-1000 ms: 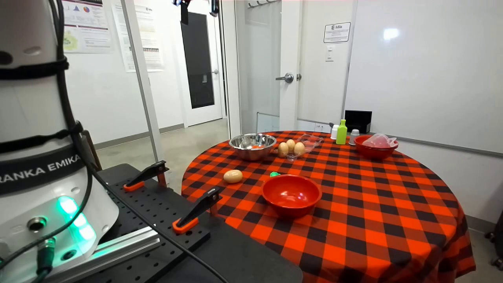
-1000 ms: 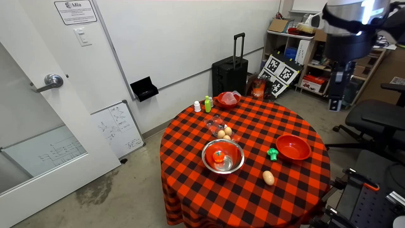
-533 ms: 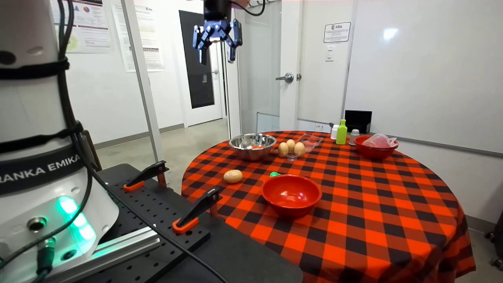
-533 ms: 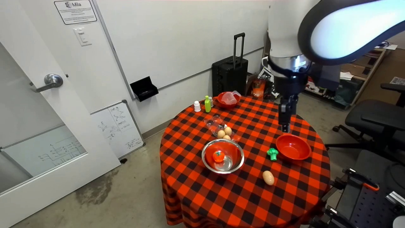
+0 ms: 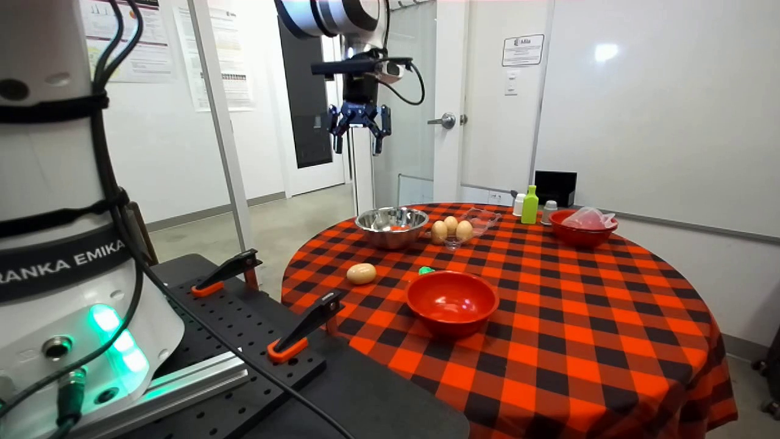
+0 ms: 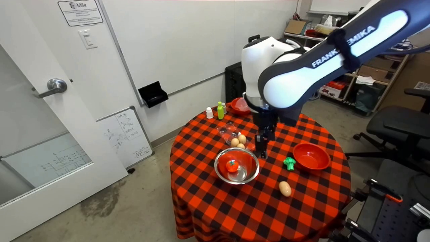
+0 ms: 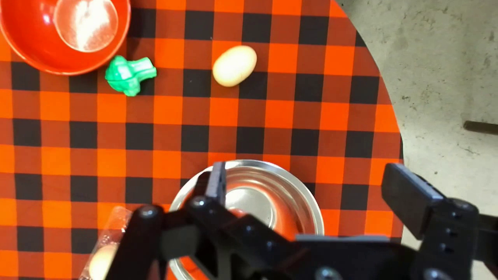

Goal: Remove the tomato from the bowl and put it on the table

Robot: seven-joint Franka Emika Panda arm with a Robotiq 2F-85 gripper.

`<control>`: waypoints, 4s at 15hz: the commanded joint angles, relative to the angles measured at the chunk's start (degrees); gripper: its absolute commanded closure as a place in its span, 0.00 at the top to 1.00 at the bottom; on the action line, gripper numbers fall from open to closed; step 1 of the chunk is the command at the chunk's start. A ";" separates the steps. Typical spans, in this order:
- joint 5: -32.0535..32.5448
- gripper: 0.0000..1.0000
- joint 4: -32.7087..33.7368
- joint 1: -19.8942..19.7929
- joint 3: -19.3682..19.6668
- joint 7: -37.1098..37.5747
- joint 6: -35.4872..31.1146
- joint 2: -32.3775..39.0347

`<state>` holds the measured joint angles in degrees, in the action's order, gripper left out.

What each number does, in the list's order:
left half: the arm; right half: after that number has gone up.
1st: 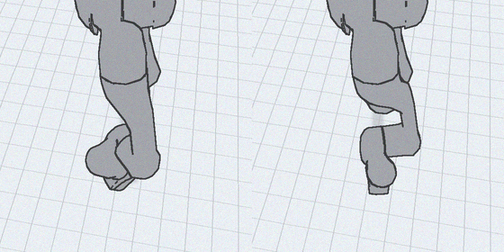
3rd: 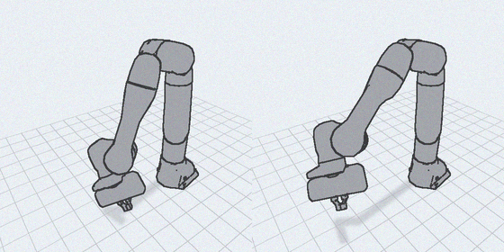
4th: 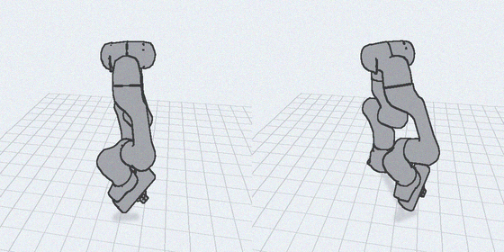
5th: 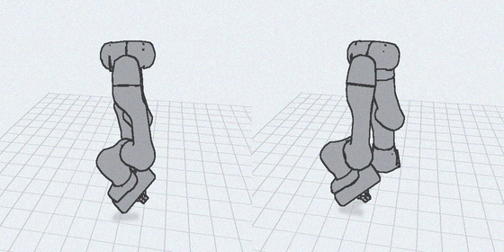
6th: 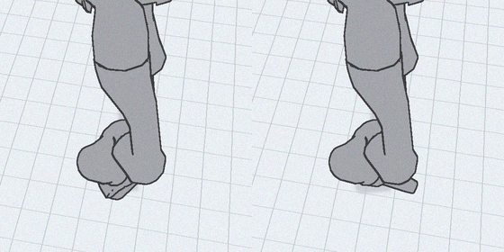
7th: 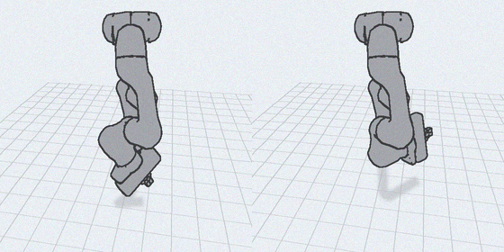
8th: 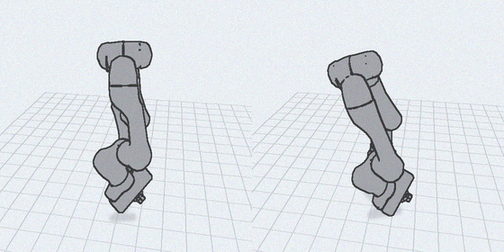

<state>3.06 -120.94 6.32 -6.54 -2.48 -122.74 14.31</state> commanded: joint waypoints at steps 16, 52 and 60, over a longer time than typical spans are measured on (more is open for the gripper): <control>0.60 1.00 38.12 0.84 0.63 -5.11 1.07 37.87; 2.72 0.38 66.13 3.41 4.15 -3.34 14.46 59.70; 2.06 0.38 59.07 2.86 3.63 -3.46 10.18 54.14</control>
<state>5.20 -57.83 9.21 -2.76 -6.40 -110.67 72.17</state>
